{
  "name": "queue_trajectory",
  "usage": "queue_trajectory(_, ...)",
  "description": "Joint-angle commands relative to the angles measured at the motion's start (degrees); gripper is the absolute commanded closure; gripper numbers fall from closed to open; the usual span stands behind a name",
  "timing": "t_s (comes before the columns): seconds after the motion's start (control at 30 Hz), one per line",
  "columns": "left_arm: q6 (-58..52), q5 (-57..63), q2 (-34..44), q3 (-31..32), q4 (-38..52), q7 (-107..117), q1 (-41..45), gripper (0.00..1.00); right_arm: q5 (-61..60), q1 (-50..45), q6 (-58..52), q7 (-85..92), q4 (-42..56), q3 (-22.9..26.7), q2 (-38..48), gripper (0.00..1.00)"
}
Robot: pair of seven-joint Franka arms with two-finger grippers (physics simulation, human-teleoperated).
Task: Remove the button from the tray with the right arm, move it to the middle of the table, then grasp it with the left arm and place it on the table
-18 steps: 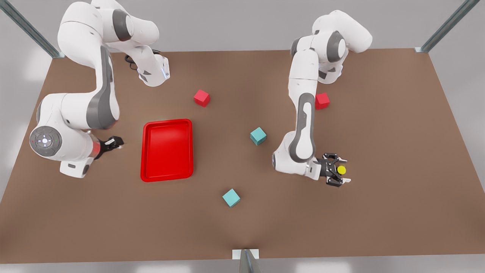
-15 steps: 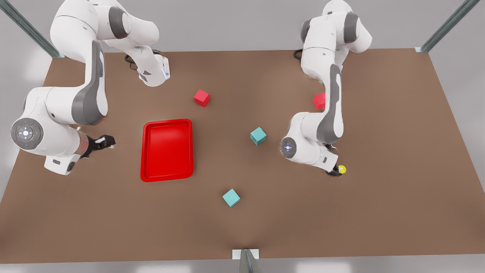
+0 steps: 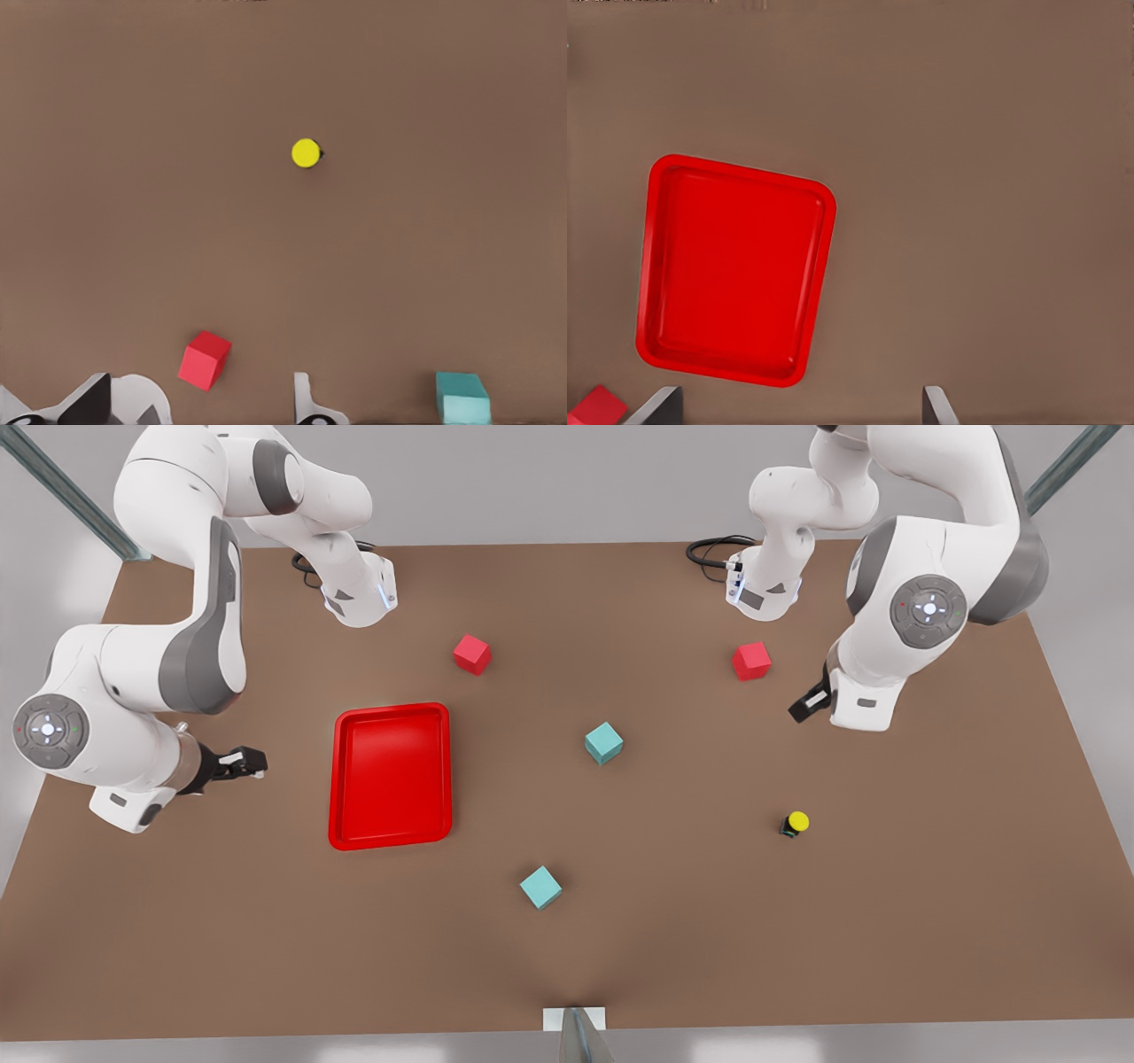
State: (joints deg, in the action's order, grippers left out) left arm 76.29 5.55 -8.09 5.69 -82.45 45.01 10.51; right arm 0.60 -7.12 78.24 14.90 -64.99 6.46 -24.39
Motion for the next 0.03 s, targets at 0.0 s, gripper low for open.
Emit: queue_trajectory(0.0, 1.05, 0.33, 0.09, 0.03, 0.09, -51.87, -0.76, 0.00, -0.16, 0.00, -0.02, -5.76, 0.04, 0.04, 0.04, 0.00)
